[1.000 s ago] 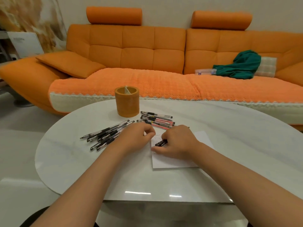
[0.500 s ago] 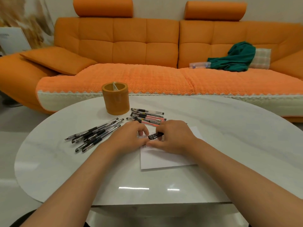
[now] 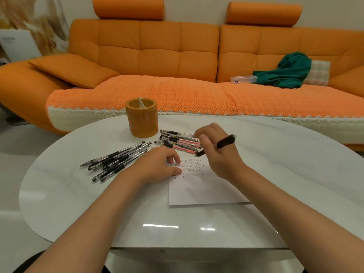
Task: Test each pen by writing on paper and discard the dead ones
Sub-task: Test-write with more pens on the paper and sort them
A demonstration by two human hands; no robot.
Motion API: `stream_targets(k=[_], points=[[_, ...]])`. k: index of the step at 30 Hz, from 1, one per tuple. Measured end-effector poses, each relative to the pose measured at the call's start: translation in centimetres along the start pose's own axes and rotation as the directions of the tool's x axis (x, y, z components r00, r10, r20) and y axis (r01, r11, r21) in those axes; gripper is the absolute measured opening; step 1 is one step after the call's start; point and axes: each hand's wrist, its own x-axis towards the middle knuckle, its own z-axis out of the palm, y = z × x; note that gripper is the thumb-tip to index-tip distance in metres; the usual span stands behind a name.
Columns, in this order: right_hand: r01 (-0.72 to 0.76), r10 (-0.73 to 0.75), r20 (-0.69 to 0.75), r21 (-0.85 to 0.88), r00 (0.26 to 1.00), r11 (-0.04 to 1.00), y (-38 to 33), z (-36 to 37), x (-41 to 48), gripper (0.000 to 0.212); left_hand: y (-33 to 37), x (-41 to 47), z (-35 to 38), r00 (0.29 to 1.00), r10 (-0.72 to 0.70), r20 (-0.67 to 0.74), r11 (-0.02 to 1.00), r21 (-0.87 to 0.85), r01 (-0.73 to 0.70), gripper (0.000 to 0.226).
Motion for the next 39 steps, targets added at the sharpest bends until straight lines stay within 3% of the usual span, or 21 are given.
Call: stream_targets(k=[2, 4, 6, 8, 14, 21, 39], points=[[-0.221, 0.210, 0.074, 0.221, 0.975, 0.950, -0.3, 0.2, -0.1, 0.038, -0.1, 0.1, 0.0, 1.000, -0.004, 0.006, 1.000, -0.013, 0.004, 0.023], [-0.426, 0.369, 0.219, 0.368, 0.903, 0.826, -0.3, 0.4, -0.3, 0.039, -0.3, 0.3, 0.0, 1.000, -0.009, 0.016, 1.000, -0.019, 0.009, 0.023], [-0.561, 0.456, 0.331, 0.418, 0.826, 0.715, -0.3, 0.7, -0.7, 0.029, -0.4, 0.4, 0.0, 0.999, -0.024, 0.035, 1.000, -0.019, 0.024, 0.024], [-0.606, 0.477, 0.380, 0.414, 0.793, 0.679, -0.2, 1.0, -1.2, 0.014, -0.6, 0.6, -0.1, 0.997, -0.039, 0.063, 0.999, -0.018, 0.041, 0.025], [-0.550, 0.442, 0.376, 0.259, 0.814, 0.794, -0.1, 1.0, -1.8, 0.011, -0.7, 0.7, -0.3, 0.995, -0.056, 0.085, 0.998, -0.007, 0.057, 0.024], [-0.502, 0.383, 0.415, 0.227, 0.825, 0.834, 0.0, 1.2, -1.8, 0.008, 0.1, 0.3, 0.3, 0.994, -0.054, -0.097, 0.990, 0.122, 0.066, 0.038], [-0.396, 0.318, 0.423, 0.109, 0.849, 0.912, 1.1, 1.8, -2.0, 0.022, 0.1, 0.3, 0.6, 0.996, -0.071, -0.055, 0.992, 0.103, 0.076, 0.043]])
